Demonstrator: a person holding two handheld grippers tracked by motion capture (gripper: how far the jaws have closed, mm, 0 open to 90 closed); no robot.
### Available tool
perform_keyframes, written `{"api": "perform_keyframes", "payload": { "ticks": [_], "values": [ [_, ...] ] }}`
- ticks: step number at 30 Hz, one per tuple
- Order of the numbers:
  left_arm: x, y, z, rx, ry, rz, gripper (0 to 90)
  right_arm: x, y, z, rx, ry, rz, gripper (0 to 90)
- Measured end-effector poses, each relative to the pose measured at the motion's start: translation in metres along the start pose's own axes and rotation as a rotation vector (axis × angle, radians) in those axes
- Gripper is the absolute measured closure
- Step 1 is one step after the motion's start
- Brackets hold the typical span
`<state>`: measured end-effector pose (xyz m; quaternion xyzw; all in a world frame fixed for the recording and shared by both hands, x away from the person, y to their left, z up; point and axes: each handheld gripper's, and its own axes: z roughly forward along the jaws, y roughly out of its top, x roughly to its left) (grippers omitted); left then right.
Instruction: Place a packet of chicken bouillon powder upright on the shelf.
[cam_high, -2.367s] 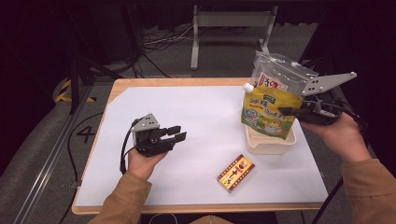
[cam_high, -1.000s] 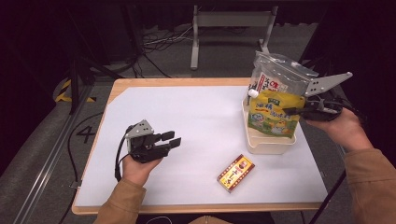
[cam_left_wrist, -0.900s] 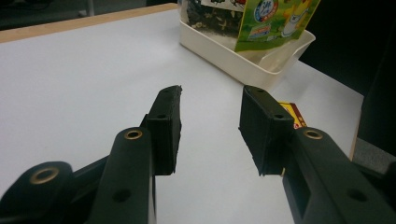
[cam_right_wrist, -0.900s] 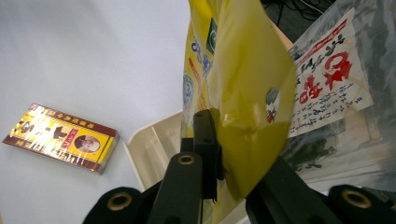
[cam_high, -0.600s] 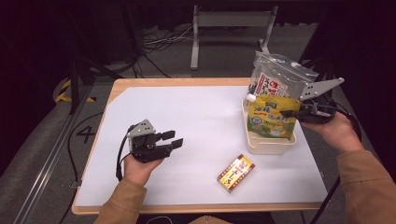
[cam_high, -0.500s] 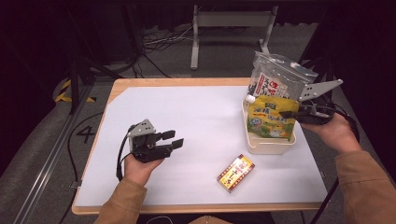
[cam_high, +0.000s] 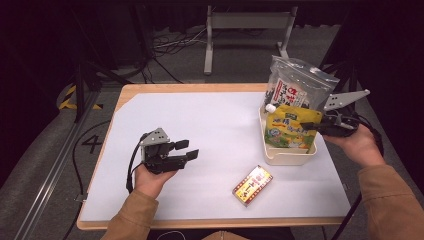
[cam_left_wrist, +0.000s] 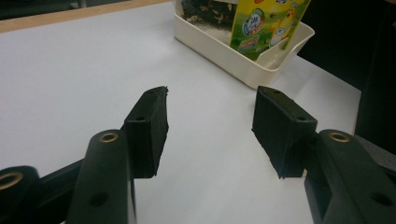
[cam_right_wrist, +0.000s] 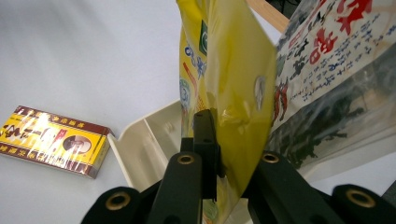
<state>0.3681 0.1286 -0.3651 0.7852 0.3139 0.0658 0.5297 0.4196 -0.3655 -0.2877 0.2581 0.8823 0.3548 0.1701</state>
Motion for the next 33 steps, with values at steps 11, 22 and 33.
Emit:
{"api": "perform_keyframes", "payload": {
  "ticks": [11,22,33],
  "values": [
    [-0.004,0.002,0.007,0.039,0.006,0.018,44.3,-0.001,-0.014,-0.002,-0.012,-0.008,0.042,82.5],
    [-0.007,0.004,0.011,0.057,0.013,0.017,43.7,0.003,-0.026,-0.007,-0.041,-0.037,0.109,56.3],
    [-0.019,0.009,0.024,0.106,-0.011,0.039,39.6,0.025,-0.029,-0.018,-0.081,-0.091,0.106,42.9]
  ]
}}
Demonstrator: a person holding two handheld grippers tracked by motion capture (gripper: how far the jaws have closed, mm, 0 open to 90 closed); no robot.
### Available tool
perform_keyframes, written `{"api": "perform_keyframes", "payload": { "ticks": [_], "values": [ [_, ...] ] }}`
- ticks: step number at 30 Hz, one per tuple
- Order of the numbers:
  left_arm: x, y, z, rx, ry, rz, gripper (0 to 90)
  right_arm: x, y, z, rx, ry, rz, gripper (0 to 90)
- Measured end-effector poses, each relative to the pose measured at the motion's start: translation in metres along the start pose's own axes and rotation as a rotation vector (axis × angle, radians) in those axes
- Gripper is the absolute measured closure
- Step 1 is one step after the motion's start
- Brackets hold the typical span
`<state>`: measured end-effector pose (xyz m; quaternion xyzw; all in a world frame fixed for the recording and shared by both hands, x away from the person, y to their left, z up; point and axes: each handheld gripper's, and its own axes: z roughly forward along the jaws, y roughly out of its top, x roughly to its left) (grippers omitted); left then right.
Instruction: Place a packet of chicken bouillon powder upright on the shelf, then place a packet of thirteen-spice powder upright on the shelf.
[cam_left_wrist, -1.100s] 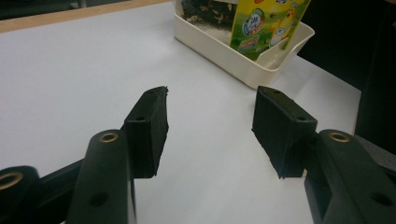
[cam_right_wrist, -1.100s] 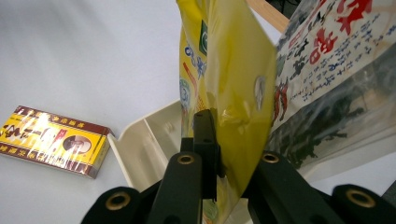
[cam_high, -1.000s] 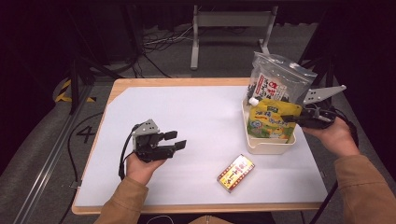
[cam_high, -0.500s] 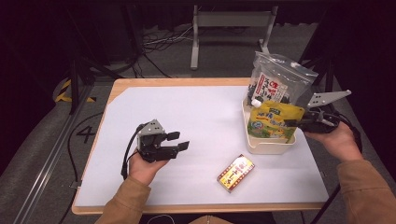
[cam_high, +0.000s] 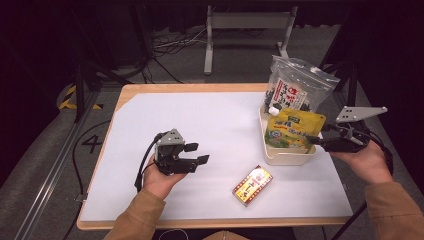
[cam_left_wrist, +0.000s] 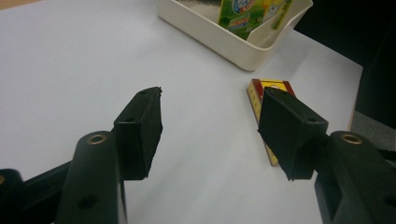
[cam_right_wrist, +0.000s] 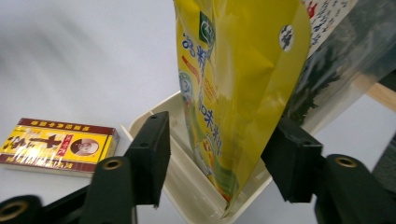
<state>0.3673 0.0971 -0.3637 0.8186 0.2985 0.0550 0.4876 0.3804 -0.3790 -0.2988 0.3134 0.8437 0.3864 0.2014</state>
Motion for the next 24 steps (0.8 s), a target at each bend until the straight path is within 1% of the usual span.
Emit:
{"api": "perform_keyframes", "payload": {
  "ticks": [1,2,7,9,12,14,18,22,24],
  "values": [
    [-0.002,0.001,0.002,0.011,-0.001,0.003,39.3,0.002,-0.001,-0.002,-0.005,-0.001,0.007,42.7],
    [-0.002,0.002,0.003,0.011,-0.003,0.005,38.0,0.004,-0.001,-0.004,-0.011,-0.008,0.015,42.1],
    [-0.009,0.006,0.008,0.026,-0.025,0.008,35.5,0.016,-0.002,-0.011,-0.017,-0.028,0.022,38.8],
    [-0.011,0.007,0.01,0.03,-0.028,0.015,35.0,0.02,-0.003,-0.013,-0.016,-0.05,0.023,37.2],
    [-0.013,0.009,0.012,0.034,-0.038,0.012,34.4,0.022,-0.004,-0.016,-0.025,-0.061,0.034,36.4],
    [-0.015,0.01,0.015,0.04,-0.048,0.015,33.3,0.024,-0.006,-0.02,-0.031,-0.085,0.044,35.1],
    [-0.021,0.014,0.022,0.064,-0.069,0.021,30.6,0.028,-0.01,-0.026,-0.039,-0.112,0.071,33.4],
    [-0.026,0.015,0.026,0.075,-0.077,0.033,30.0,0.033,-0.012,-0.032,-0.057,-0.112,0.084,33.2],
    [-0.03,0.016,0.031,0.092,-0.087,0.049,29.6,0.037,-0.013,-0.035,-0.072,-0.106,0.088,33.2]
  ]
}}
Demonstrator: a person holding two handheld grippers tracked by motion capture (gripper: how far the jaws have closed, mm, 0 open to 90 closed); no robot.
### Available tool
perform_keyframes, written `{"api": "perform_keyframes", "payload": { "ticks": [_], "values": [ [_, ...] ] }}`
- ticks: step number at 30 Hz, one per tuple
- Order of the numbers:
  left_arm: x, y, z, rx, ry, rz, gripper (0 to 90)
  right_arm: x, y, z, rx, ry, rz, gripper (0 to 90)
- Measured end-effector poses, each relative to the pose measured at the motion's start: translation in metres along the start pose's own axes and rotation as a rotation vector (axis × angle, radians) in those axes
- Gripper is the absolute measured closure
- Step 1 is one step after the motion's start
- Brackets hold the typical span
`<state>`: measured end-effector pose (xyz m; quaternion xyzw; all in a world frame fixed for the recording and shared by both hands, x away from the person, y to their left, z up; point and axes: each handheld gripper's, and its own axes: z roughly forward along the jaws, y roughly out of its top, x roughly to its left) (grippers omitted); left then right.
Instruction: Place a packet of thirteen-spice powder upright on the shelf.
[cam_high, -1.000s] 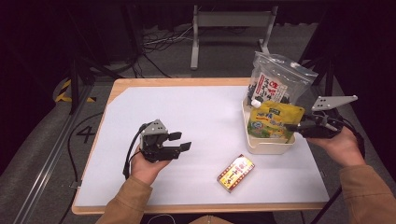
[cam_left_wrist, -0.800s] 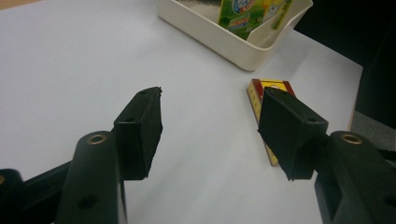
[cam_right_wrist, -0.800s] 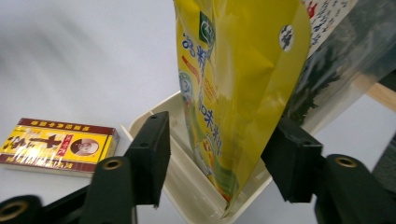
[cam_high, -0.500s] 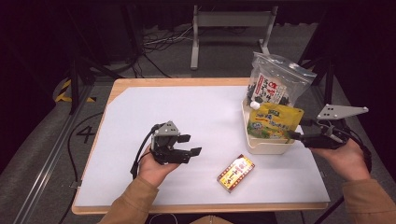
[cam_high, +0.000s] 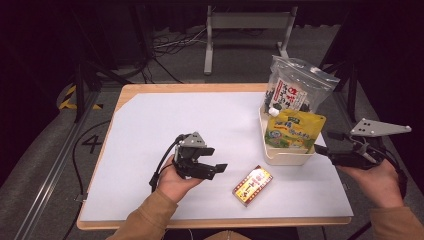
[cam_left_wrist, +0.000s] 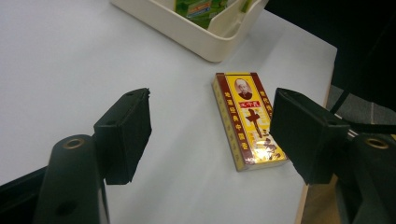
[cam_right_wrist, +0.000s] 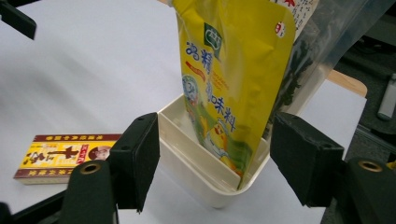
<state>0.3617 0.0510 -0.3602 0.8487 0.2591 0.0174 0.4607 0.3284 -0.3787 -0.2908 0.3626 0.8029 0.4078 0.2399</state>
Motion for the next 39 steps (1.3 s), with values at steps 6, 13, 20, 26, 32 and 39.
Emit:
{"api": "perform_keyframes", "payload": {
  "ticks": [6,13,20,26,32,39],
  "values": [
    [-0.008,0.002,0.012,0.021,-0.014,0.007,27.4,0.008,-0.002,-0.004,-0.033,0.017,0.004,32.9],
    [-0.015,0.004,0.028,0.059,-0.031,0.018,26.3,0.017,-0.006,-0.004,-0.084,0.041,0.003,32.1],
    [-0.016,0.003,0.039,0.095,-0.051,0.014,24.6,0.025,-0.01,0.001,-0.106,0.057,0.006,30.7],
    [-0.017,0.003,0.048,0.117,-0.053,0.0,21.9,0.033,-0.012,0.009,-0.089,0.06,-0.018,30.3],
    [-0.019,0.002,0.058,0.154,-0.048,0.004,16.6,0.038,-0.01,0.01,-0.098,0.065,-0.03,30.3],
    [-0.024,0.0,0.072,0.205,-0.044,0.004,10.3,0.04,-0.01,0.011,-0.094,0.068,-0.034,30.2]
  ]
}}
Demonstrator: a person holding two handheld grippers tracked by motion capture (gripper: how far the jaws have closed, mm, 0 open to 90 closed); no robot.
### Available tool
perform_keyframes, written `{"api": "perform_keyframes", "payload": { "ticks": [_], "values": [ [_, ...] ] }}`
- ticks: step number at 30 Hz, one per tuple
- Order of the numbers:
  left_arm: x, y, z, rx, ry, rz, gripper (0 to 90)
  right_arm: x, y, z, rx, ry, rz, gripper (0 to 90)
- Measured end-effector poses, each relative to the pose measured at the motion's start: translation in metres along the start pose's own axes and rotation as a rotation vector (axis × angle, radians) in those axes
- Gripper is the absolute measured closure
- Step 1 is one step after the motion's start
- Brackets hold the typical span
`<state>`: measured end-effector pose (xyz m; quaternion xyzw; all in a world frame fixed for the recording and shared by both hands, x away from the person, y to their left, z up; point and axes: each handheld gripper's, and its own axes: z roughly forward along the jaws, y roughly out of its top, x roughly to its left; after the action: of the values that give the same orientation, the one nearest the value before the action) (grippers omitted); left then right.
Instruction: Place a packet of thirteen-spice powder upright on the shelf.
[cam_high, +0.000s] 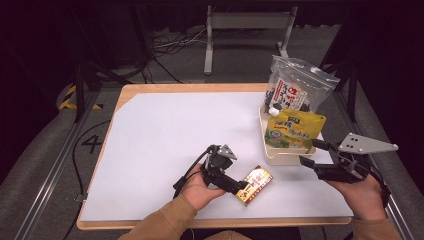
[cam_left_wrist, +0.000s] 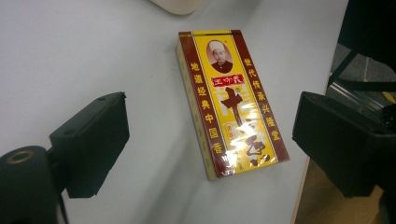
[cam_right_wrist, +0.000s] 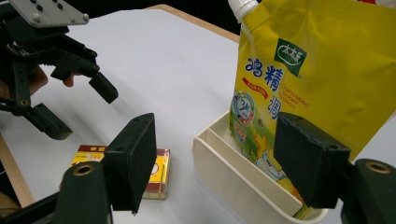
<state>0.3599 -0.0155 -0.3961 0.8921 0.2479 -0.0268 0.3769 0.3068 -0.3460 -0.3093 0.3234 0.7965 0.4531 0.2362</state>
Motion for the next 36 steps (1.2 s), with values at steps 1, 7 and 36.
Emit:
{"api": "perform_keyframes", "payload": {
  "ticks": [1,7,36],
  "values": [
    [-0.001,0.0,0.002,0.005,0.002,-0.002,9.4,0.0,0.0,0.0,0.001,0.003,0.001,30.2],
    [-0.003,0.0,0.012,0.04,0.005,0.001,6.1,0.001,-0.001,0.001,0.003,0.004,-0.001,30.2],
    [-0.022,0.001,0.052,0.195,0.045,0.059,4.9,-0.001,-0.005,0.006,0.025,0.012,0.008,30.3]
  ]
}}
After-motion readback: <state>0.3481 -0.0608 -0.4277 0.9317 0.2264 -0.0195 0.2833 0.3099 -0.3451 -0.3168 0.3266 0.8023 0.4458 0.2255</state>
